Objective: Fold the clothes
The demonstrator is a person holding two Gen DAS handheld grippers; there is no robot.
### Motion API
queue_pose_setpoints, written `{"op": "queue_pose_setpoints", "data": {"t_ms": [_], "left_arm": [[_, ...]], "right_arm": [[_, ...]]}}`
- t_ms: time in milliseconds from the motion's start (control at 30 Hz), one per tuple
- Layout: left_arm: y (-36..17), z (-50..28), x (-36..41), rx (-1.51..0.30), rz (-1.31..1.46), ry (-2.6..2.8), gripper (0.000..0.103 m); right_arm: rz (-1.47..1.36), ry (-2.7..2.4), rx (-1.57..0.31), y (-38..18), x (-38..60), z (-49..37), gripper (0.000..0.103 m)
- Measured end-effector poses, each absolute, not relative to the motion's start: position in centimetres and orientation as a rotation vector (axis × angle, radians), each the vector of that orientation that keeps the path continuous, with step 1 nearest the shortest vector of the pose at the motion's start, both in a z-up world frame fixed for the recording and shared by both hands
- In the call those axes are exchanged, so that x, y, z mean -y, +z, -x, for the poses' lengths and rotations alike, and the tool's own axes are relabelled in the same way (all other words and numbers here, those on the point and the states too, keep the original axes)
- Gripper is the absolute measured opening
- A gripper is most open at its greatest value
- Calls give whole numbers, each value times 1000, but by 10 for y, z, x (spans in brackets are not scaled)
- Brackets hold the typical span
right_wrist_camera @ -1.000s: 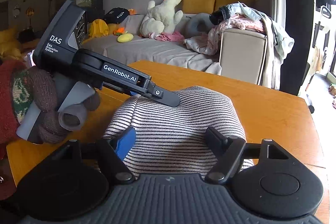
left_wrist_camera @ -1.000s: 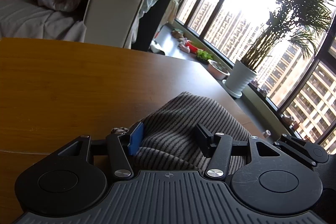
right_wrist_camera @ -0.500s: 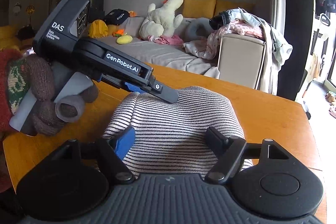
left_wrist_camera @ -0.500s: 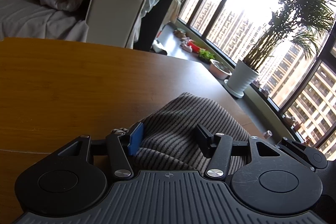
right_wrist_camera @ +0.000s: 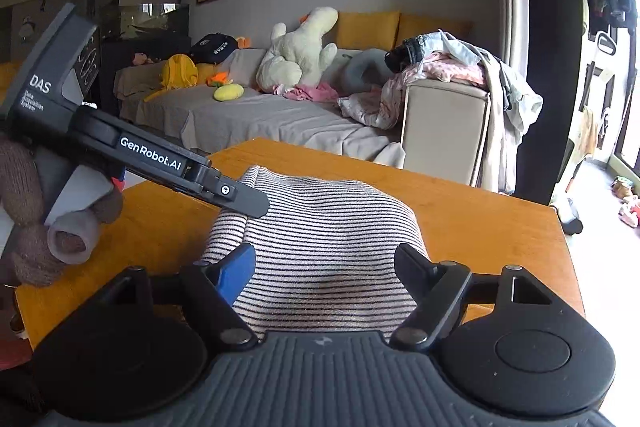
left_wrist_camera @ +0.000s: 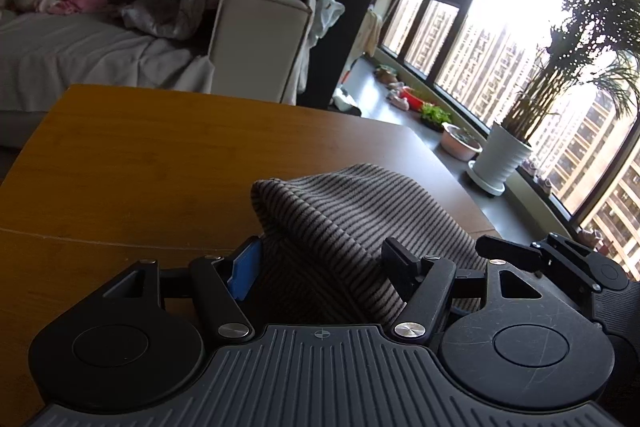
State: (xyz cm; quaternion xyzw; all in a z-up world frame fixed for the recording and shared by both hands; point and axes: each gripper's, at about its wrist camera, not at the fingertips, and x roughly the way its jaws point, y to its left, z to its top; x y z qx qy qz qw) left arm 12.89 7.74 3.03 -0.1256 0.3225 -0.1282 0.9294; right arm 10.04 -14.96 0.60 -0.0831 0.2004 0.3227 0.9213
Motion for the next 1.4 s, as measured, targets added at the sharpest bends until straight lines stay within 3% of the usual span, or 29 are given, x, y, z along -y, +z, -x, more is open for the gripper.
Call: {"op": "queue_pose_setpoints", "data": {"t_ms": [233,733,867,1067,1167,1400], "left_arm": [[35,-124,-70,-651,231,-255,71],[39,-108,-67,-636,218,-257,71],[33,-100,-70,-669,298,-295,72],[16,-106,-60,-764,439,-369,86],[-2,-118,-55,-828,424,-350,86],[-23,-134,-54,-823,422,-386,79]], "right_arm": [[229,629,-449,-24,147,-90,78],[110,664,-483,7,168,-109,78],[17,655,-505,28,195,-137,86],[-7,671,-687,3,204,-180,90],[-61,681,-754,-16,205,-191,96],[-184,741,-802,-38,206,-206,96]]}}
